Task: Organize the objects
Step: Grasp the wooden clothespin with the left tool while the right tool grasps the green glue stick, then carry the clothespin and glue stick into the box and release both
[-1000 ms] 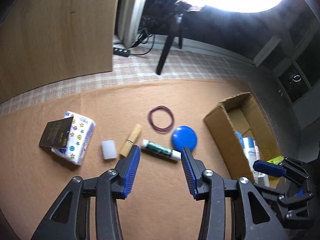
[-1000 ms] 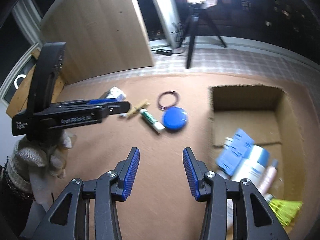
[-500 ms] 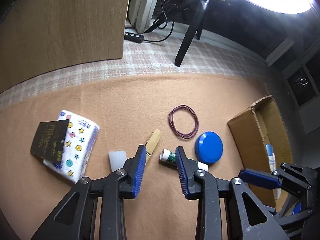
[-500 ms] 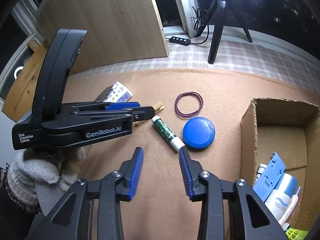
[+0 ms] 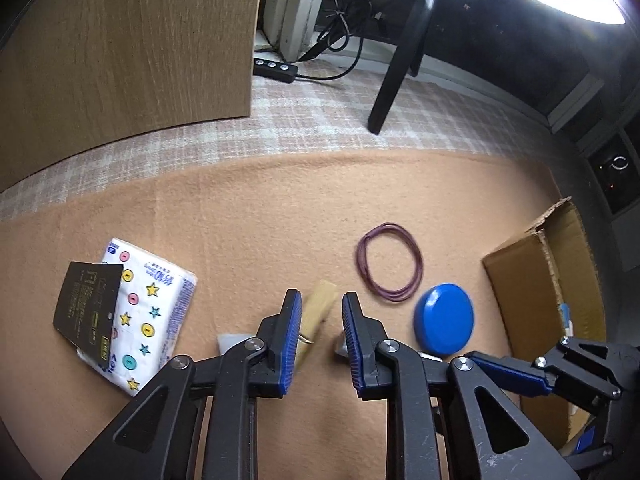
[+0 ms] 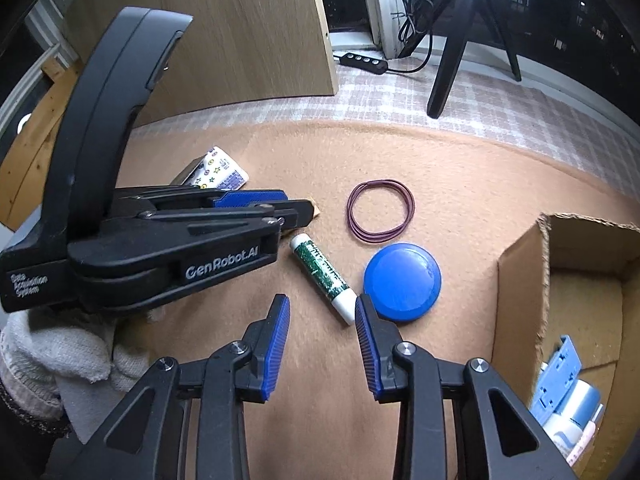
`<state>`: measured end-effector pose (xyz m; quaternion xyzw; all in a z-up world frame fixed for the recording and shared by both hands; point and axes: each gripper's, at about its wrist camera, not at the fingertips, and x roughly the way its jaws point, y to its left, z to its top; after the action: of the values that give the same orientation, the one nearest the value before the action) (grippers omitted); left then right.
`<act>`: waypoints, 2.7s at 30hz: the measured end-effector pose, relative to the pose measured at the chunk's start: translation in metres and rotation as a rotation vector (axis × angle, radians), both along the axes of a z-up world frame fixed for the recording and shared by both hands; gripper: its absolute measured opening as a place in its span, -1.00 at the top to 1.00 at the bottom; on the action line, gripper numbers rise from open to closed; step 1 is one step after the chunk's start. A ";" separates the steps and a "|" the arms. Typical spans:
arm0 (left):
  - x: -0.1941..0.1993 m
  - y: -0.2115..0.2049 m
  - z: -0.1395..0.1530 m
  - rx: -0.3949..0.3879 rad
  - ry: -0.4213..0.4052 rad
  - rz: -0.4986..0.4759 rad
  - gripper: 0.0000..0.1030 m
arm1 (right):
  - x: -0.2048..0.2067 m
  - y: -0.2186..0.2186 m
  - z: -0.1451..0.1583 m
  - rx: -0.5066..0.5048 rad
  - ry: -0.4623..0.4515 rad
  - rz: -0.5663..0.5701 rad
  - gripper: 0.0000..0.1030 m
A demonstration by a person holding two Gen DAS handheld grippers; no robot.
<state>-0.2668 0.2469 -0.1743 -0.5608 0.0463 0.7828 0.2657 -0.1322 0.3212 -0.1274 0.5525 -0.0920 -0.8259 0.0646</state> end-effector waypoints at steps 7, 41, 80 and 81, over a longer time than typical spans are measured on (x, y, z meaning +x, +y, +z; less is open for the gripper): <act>0.005 -0.004 -0.004 -0.007 -0.002 -0.021 0.62 | -0.012 -0.009 -0.012 0.013 -0.020 0.020 0.48; 0.072 -0.067 -0.004 -0.025 -0.012 -0.028 0.64 | 0.022 -0.003 -0.013 -0.017 -0.023 -0.035 0.73; 0.179 0.154 0.061 0.147 0.032 -0.292 0.64 | 0.154 0.187 0.034 0.007 0.050 -0.399 0.73; 0.180 0.154 0.061 0.148 0.029 -0.296 0.63 | 0.154 0.187 0.033 0.007 0.048 -0.397 0.73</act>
<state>-0.0868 0.4004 -0.1137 -0.5154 0.0742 0.7444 0.4179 0.0219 0.5084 -0.0939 0.5039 -0.1946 -0.8357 -0.0993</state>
